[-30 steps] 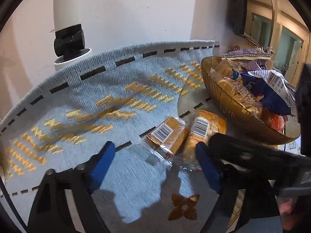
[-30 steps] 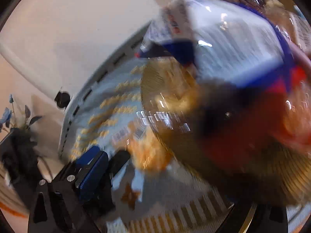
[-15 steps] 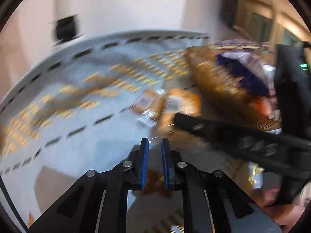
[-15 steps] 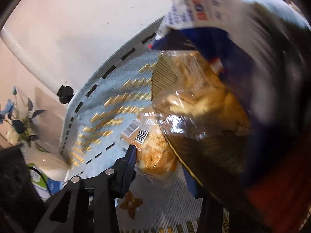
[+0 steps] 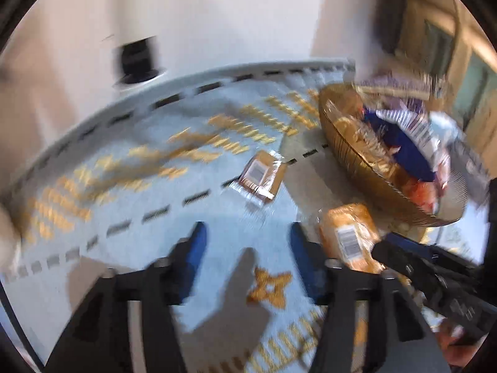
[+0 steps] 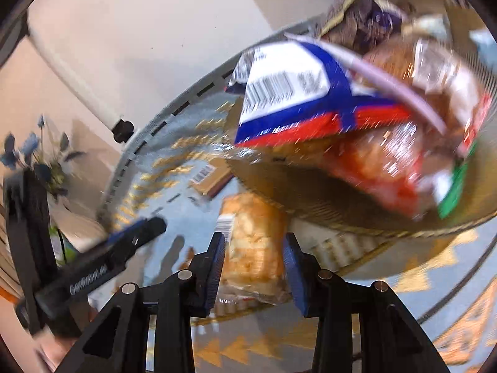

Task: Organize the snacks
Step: 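Grasp the small bagged pastry with the left tool while the right tool grasps the larger pastry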

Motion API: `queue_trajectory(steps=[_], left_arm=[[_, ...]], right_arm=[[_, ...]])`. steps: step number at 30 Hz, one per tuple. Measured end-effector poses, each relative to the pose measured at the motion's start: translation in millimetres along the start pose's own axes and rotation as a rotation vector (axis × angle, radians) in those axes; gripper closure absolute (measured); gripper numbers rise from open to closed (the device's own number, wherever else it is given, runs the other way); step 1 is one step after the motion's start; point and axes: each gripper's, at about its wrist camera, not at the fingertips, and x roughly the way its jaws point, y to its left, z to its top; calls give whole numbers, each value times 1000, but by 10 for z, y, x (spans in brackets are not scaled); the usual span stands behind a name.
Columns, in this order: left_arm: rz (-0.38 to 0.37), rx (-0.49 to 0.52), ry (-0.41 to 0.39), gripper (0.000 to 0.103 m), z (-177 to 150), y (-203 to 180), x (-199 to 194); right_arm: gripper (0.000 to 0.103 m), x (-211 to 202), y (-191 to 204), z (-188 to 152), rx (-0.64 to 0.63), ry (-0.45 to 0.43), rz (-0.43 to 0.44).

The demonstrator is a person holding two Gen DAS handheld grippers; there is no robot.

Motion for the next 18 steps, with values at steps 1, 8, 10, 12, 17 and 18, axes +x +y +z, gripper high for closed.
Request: queue_trajectory(steps=[1, 8, 10, 12, 17, 18], left_arm=[[12, 31, -4, 36, 40, -53, 38], [28, 124, 55, 35, 258, -195, 556], [46, 120, 30, 46, 290, -171, 592], [50, 130, 13, 62, 313, -173, 575], [76, 117, -13, 66, 231, -181, 475], [84, 103, -17, 66, 195, -175, 417]], right_arm=[[65, 8, -19, 18, -12, 23, 7], [8, 99, 158, -118, -117, 54, 41], [8, 153, 195, -124, -140, 67, 24], [8, 210, 268, -112, -186, 60, -23], [45, 322, 473, -112, -280, 55, -122], [45, 291, 475, -126, -283, 50, -109]])
